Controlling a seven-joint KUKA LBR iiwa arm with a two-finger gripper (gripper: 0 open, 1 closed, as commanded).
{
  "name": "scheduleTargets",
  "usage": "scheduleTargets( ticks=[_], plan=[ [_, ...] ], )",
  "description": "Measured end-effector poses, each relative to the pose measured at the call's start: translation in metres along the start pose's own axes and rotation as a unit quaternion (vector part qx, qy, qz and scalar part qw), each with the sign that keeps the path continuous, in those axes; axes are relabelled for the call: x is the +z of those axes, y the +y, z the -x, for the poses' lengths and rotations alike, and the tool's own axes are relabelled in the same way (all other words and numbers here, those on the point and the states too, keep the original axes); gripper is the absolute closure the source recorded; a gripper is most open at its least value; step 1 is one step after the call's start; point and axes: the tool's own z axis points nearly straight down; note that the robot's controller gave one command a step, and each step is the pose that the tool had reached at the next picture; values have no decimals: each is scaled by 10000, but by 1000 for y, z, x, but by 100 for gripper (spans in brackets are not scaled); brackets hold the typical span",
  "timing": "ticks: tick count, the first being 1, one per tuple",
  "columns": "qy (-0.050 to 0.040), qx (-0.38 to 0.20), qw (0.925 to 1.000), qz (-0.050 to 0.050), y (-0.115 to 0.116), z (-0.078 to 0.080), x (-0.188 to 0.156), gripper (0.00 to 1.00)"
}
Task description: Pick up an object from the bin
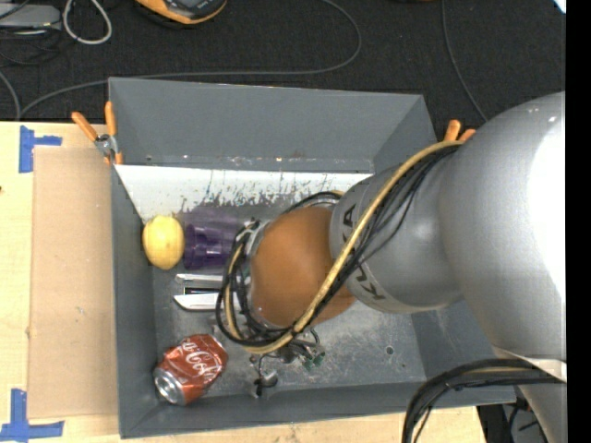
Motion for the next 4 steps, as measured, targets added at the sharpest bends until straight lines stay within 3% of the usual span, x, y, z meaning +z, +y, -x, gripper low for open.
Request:
scheduleTargets(
  ticks=[1,2,3,4],
  plan=[
    [-8,877,9961,-4,9,-3,-65,0],
    [7,-1840,9829,9,71,20,-24,0],
    [-108,-728,9973,-28,47,11,1,0],
    [-42,-2150,9766,9,29,17,4,100]
  ],
)
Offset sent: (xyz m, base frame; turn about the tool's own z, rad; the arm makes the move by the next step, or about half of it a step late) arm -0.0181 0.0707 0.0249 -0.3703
